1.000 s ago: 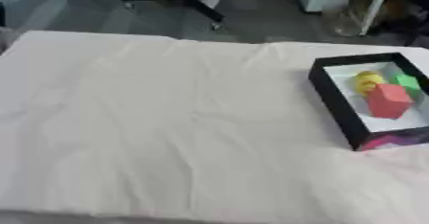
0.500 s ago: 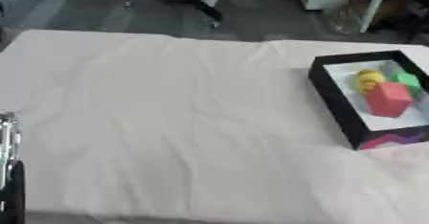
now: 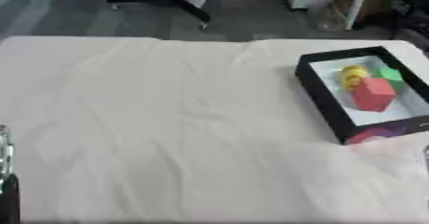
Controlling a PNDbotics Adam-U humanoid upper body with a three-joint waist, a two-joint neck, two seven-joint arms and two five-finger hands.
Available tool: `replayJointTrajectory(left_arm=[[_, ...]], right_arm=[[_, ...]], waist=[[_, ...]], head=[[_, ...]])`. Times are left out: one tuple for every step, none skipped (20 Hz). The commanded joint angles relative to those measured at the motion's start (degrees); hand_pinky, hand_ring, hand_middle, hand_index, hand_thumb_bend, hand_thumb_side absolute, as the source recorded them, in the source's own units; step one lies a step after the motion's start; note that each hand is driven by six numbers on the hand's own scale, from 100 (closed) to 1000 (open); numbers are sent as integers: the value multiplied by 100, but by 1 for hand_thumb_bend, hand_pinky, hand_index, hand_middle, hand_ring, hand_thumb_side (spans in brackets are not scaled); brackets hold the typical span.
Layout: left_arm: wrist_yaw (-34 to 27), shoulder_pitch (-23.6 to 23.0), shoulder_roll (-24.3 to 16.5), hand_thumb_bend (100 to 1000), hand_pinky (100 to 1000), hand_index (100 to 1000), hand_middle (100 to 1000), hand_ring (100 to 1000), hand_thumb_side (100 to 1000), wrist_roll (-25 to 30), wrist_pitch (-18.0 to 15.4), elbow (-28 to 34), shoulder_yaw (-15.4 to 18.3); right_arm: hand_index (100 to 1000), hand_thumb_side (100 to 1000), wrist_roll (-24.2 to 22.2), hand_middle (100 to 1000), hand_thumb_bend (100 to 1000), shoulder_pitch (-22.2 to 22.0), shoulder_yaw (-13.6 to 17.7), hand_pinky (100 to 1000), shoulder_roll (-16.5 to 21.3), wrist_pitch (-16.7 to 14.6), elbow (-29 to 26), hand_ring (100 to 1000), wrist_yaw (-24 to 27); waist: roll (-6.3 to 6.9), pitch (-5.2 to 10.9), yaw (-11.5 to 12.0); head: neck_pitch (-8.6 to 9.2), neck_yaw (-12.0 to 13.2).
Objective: Pick up the objects with one hand, pass them to the other hand, and then place them into the box on the other side of the table.
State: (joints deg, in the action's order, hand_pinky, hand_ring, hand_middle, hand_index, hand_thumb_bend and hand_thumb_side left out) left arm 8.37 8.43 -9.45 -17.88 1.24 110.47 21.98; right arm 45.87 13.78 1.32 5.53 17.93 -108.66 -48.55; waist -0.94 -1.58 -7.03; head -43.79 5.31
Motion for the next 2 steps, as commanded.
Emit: replayJointTrajectory(left_arm=[[-68, 45, -28, 927, 604, 668, 582, 533, 725, 27, -11, 34, 2], [-84, 51, -21, 925, 604, 667, 580, 532, 725, 30, -13, 28, -3]], right_arm=[[964, 477, 608, 638, 100, 69, -14, 390, 2, 546, -36, 641, 87], [968, 481, 609, 633, 100, 67, -25, 385, -7, 542, -32, 635, 116]], waist=[[17, 19, 7], [21, 15, 10]], head=[[-32, -91], [-32, -86]])
